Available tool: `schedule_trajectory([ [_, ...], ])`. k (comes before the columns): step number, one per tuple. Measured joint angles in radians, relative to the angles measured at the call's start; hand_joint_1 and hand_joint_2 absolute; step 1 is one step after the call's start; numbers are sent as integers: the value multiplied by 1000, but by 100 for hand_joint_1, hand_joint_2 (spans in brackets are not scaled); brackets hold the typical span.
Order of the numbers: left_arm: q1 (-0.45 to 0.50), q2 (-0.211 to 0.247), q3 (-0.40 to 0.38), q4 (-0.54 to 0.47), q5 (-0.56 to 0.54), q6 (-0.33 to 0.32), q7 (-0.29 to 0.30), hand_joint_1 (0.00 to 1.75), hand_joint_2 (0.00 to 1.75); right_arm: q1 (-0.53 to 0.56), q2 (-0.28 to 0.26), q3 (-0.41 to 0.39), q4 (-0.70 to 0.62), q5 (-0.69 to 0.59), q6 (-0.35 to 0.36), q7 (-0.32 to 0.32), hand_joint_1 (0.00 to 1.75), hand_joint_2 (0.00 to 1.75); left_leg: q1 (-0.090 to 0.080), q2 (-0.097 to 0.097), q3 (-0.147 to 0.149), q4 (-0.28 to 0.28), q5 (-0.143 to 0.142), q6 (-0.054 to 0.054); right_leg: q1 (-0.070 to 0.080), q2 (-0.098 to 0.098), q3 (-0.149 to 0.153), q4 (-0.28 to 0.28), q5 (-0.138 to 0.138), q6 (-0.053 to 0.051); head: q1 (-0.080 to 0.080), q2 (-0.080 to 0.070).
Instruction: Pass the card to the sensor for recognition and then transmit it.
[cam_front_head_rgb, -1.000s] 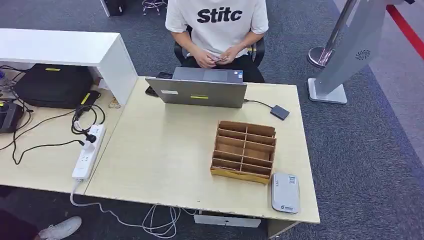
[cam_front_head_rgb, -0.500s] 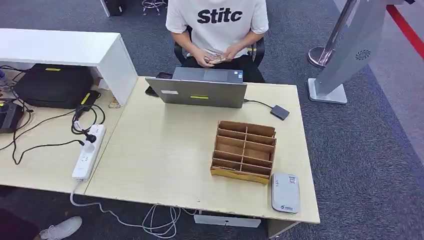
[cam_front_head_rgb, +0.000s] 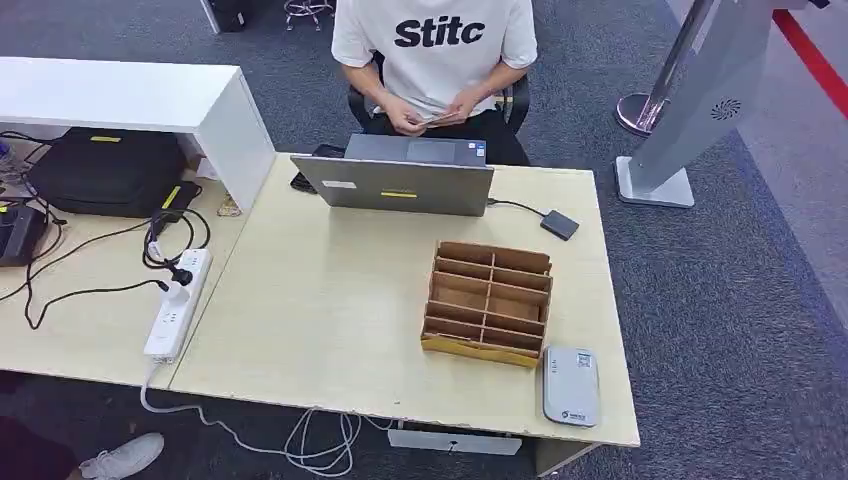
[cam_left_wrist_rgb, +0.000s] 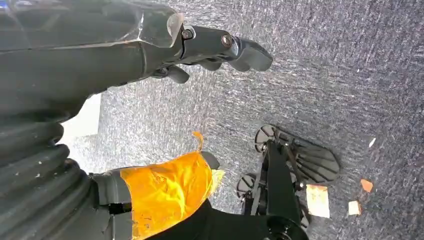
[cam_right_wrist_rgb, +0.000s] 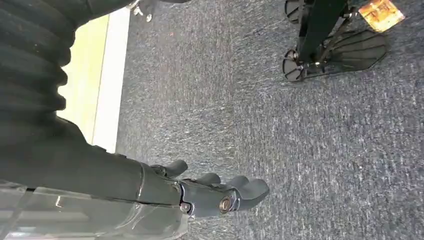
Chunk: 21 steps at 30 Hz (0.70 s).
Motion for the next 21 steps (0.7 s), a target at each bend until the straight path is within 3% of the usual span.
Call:
schedule_trajectory([
  [3, 0, 0, 0, 0, -2, 0, 0, 5, 175, 0, 0, 0, 0, 0, -3, 1, 0, 175, 0, 0, 0, 0, 0, 0, 0, 0, 0, 0, 0, 0, 0, 0],
  [4, 0, 0, -1, 0, -2, 0, 0, 51, 175, 0, 0, 0, 0, 1, -3, 1, 2, 175, 0, 0, 0, 0, 0, 0, 0, 0, 0, 0, 0, 0, 0, 0],
  [5, 0, 0, -1, 0, -2, -2, 0, 147, 175, 0, 0, 0, 0, 2, -3, 1, 54, 175, 0, 0, 0, 0, 0, 0, 0, 0, 0, 0, 0, 0, 0, 0],
  [6, 0, 0, -1, 0, -2, -2, -2, 147, 175, 0, 0, 0, 0, 2, -3, 1, 110, 175, 0, 0, 0, 0, 0, 0, 0, 0, 0, 0, 0, 0, 0, 0],
  [7, 0, 0, -1, 0, -2, -1, -3, 147, 175, 0, 0, 0, 0, 2, -3, 1, 110, 175, 0, 0, 0, 0, 0, 0, 0, 0, 0, 0, 0, 0, 0, 0],
  [8, 0, 0, -1, 0, -2, 1, -4, 140, 175, 0, 0, 0, 0, 2, -3, 1, 136, 175, 0, 0, 0, 0, 0, 0, 0, 0, 0, 0, 0, 0, 0, 0],
  [10, 0, 0, -1, 0, -2, 3, -8, 133, 175, 0, 0, 0, 0, 2, 8, 1, 134, 175, 0, 0, 0, 0, 0, 0, 0, 0, 0, 0, 0, 0, 0, 0],
  [11, 0, 0, -1, 0, -2, 3, -9, 110, 175, 0, 0, 0, 0, 2, 11, 1, 131, 175, 0, 0, 0, 0, 0, 0, 0, 0, 0, 0, 0, 0, 0, 0],
  [13, 0, 0, -1, 0, -3, 3, -9, 110, 175, 0, 0, 0, 0, 3, 13, 0, 129, 175, 0, 0, 0, 0, 0, 0, 0, 0, 0, 0, 0, 0, 0, 0],
  [16, 0, 0, -1, 0, -10, 3, -11, 105, 175, 0, 0, 0, 0, 3, 15, -2, 113, 175, 0, 0, 0, 0, 0, 0, 0, 0, 0, 0, 0, 0, 0, 0],
  [17, 0, 0, -2, 0, -13, 3, -13, 86, 175, 0, 0, 0, 0, 3, 14, -3, 9, 175, 0, 0, 0, 0, 0, 0, 0, 0, 0, 0, 0, 0, 0, 0],
  [18, 0, 0, -2, 0, -16, 3, -14, 56, 175, 0, 0, 0, 0, 3, 14, -3, 0, 175, 0, 0, 0, 0, 0, 0, 0, 0, 0, 0, 0, 0, 0, 0],
  [19, 0, 0, -3, 0, -19, 2, -15, 45, 175, 0, 0, 0, 0, 3, 14, -3, 0, 175, 0, 0, 0, 0, 0, 0, 0, 0, 0, 0, 0, 0, 0, 0],
  [20, 0, 0, -3, 0, -20, 1, -16, 0, 175, 0, 0, 0, 0, 5, 13, -3, 0, 175, 0, 0, 0, 0, 0, 0, 0, 0, 0, 0, 0, 0, 0, 0],
  [21, 0, 0, -3, 0, -20, 0, -16, 0, 175, 0, 0, 0, 0, 6, 13, -4, 0, 175, 0, 0, 0, 0, 0, 0, 0, 0, 0, 0, 0, 0, 0, 0],
])
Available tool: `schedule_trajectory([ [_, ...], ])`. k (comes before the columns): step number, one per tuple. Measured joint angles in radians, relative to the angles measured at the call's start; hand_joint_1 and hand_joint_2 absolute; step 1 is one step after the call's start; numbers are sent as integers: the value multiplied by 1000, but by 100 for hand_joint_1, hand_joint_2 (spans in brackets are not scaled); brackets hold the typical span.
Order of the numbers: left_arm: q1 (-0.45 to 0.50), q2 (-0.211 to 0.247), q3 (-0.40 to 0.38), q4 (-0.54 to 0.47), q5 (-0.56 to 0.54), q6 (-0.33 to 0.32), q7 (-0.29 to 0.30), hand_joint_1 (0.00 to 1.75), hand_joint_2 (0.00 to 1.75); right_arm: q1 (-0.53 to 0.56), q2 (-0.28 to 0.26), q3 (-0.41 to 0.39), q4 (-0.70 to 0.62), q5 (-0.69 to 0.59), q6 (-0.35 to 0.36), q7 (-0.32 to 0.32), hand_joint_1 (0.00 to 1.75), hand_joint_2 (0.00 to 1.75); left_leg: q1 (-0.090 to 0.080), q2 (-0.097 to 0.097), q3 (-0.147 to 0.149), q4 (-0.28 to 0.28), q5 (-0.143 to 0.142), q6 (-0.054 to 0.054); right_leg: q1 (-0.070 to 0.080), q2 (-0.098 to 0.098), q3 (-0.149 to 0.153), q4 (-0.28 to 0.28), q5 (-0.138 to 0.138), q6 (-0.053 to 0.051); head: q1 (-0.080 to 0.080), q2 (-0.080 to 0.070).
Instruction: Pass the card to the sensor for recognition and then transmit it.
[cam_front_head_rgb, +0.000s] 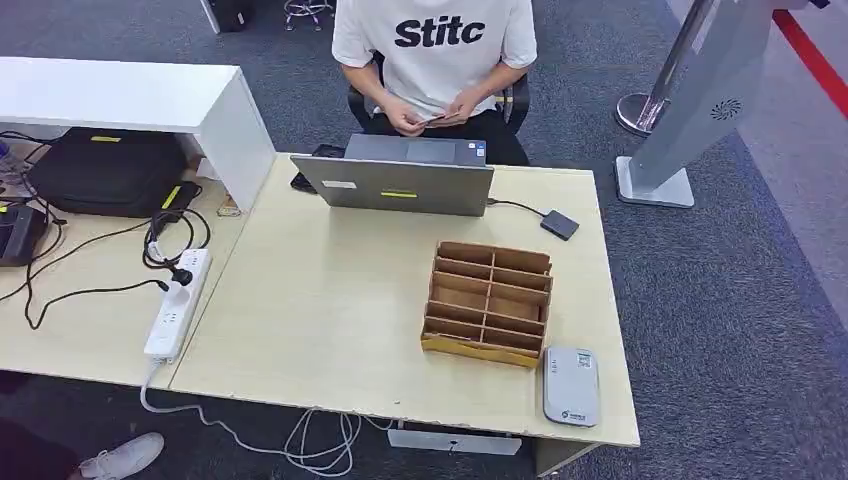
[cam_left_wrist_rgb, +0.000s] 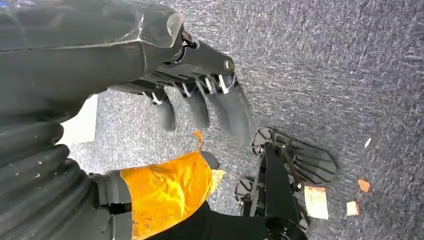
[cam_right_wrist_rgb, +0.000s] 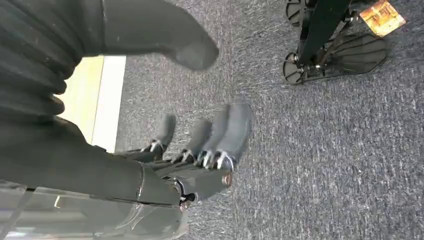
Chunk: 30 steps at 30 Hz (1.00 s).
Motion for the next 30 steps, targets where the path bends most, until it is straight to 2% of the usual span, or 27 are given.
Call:
schedule_trajectory([
  [5, 0, 2, -4, 0, -13, -21, 15, 0, 175, 0, 0, 0, 0, 11, -18, -9, 0, 175, 0, 0, 0, 0, 0, 0, 0, 0, 0, 0, 0, 0, 0, 0],
  [10, 1, 3, -17, 0, -34, -13, 31, 0, 175, -1, 0, -1, 0, -8, -20, -32, 0, 175, 0, 0, 0, 0, 0, 0, 0, 0, 0, 0, 0, 0, 0, 0],
  [17, 2, 8, -48, 0, -76, -54, -21, 0, 175, -4, 0, -32, 0, -64, -21, -41, 0, 175, 0, 0, 0, 0, 0, 0, 0, 0, 0, 0, 0, 0, 0, 0],
  [24, 1, 13, -80, 0, -123, -60, -23, 0, 175, -17, 0, -73, 3, -90, 14, -64, 0, 175, 0, 0, 0, 0, 0, 0, 0, 0, 0, 0, 0, 0, 0, 0],
  [30, 1, 16, -116, 0, -175, -66, -29, 0, 175, -28, 0, -110, 6, -121, 13, -72, 0, 175, 0, 0, 0, 0, 0, 0, 0, 0, 0, 0, 0, 0, 0, 0],
])
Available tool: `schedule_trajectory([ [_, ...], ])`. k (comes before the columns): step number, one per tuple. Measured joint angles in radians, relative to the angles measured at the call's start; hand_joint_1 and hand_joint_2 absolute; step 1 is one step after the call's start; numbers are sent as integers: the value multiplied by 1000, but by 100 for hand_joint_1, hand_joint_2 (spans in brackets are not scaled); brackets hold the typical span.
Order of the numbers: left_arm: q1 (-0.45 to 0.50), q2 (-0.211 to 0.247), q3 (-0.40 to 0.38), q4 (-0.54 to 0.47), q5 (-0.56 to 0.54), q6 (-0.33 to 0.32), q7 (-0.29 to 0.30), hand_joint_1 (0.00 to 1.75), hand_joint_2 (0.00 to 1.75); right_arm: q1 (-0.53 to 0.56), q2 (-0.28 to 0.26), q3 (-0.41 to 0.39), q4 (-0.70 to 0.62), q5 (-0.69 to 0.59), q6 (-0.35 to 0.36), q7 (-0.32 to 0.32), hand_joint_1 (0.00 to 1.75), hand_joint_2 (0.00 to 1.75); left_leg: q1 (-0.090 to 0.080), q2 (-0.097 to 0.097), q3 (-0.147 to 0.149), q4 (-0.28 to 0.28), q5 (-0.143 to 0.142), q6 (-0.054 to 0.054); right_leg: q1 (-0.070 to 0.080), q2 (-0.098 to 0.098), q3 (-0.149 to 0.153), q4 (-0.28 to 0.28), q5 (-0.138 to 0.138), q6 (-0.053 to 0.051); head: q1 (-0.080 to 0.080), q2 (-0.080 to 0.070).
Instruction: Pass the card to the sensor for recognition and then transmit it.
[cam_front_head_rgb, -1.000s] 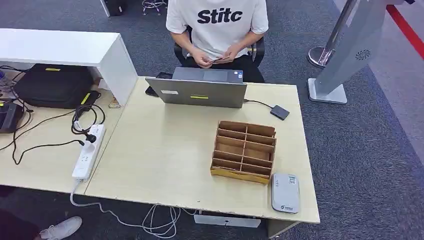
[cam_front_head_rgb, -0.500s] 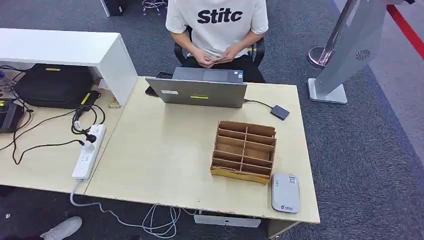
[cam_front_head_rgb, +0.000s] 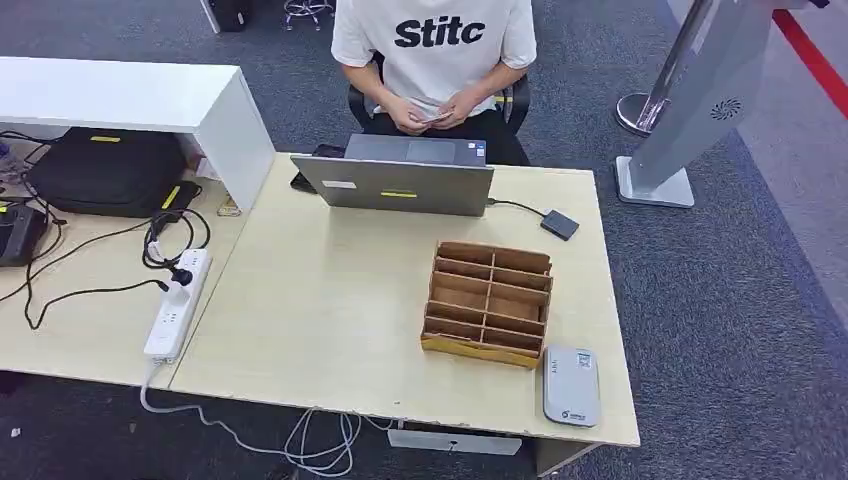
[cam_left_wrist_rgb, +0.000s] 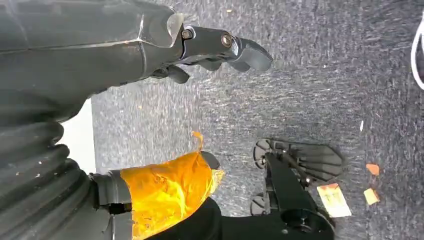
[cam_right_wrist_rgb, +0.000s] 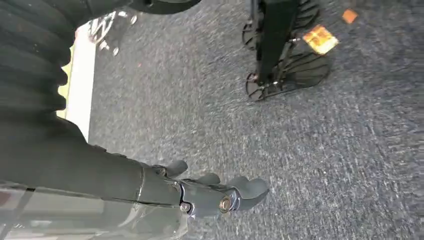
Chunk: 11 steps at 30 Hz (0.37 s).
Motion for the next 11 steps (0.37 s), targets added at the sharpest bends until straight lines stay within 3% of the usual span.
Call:
schedule_trajectory([
  [8, -1, 2, -45, 3, -69, -11, -24, 0, 175, -14, 0, -58, 8, -42, -5, 14, 0, 175, 0, 0, 0, 0, 0, 0, 0, 0, 0, 0, 0, 0, 0, 0],
  [9, -1, 2, -52, 5, -78, -12, -24, 12, 175, -17, 0, -65, 9, -47, -3, 14, 30, 175, 0, 0, 0, 0, 0, 0, 0, 0, 0, 0, 0, 0, 0, 0],
  [10, -1, 2, -58, 5, -86, -12, -23, 93, 175, -20, 0, -73, 9, -51, 0, 14, 133, 175, 0, 0, 0, 0, 0, 0, 0, 0, 0, 0, 0, 0, 0, 0],
  [11, -1, 2, -62, 6, -95, -12, -20, 93, 175, -24, 0, -78, 9, -56, -8, 12, 133, 175, 0, 0, 0, 0, 0, 0, 0, 0, 0, 0, 0, 0, 0, 0],
])
